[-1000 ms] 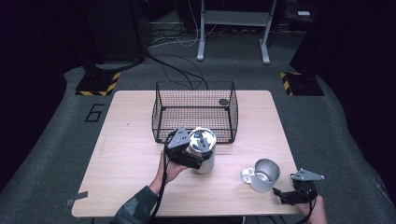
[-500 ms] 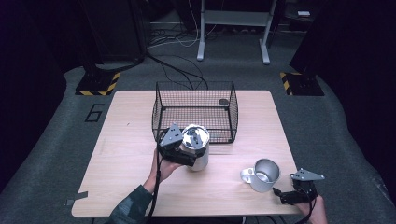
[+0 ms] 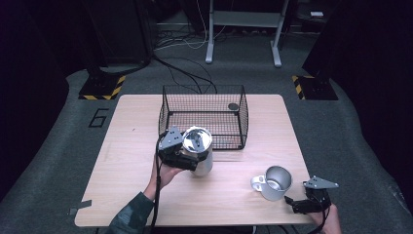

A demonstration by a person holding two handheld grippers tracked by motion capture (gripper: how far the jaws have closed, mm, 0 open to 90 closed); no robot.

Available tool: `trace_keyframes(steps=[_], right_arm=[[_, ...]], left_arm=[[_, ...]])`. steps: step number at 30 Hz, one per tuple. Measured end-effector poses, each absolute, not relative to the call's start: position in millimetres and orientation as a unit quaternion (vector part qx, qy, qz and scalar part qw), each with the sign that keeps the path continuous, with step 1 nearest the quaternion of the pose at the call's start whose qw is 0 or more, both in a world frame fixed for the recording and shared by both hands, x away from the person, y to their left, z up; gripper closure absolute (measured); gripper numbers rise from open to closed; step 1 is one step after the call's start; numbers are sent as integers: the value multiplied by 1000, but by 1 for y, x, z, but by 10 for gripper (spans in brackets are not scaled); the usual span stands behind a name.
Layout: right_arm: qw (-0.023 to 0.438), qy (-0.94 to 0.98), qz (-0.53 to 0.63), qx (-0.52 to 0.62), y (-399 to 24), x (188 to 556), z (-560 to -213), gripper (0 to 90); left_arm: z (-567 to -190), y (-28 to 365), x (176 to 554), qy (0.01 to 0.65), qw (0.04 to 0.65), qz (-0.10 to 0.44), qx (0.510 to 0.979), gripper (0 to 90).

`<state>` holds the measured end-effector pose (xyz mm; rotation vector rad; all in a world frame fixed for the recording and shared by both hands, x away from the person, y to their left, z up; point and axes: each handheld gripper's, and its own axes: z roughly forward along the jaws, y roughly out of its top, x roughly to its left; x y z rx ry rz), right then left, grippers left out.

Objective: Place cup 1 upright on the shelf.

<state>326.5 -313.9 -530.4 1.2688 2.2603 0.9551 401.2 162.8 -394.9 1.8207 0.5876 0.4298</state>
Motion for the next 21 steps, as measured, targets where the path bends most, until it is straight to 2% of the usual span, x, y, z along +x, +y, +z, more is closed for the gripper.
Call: trace_keyframes(steps=[21], right_arm=[[187,802,341,453,-314,326,-530,0]], left_arm=[[-377,176,402,249,557,188,769,38]])
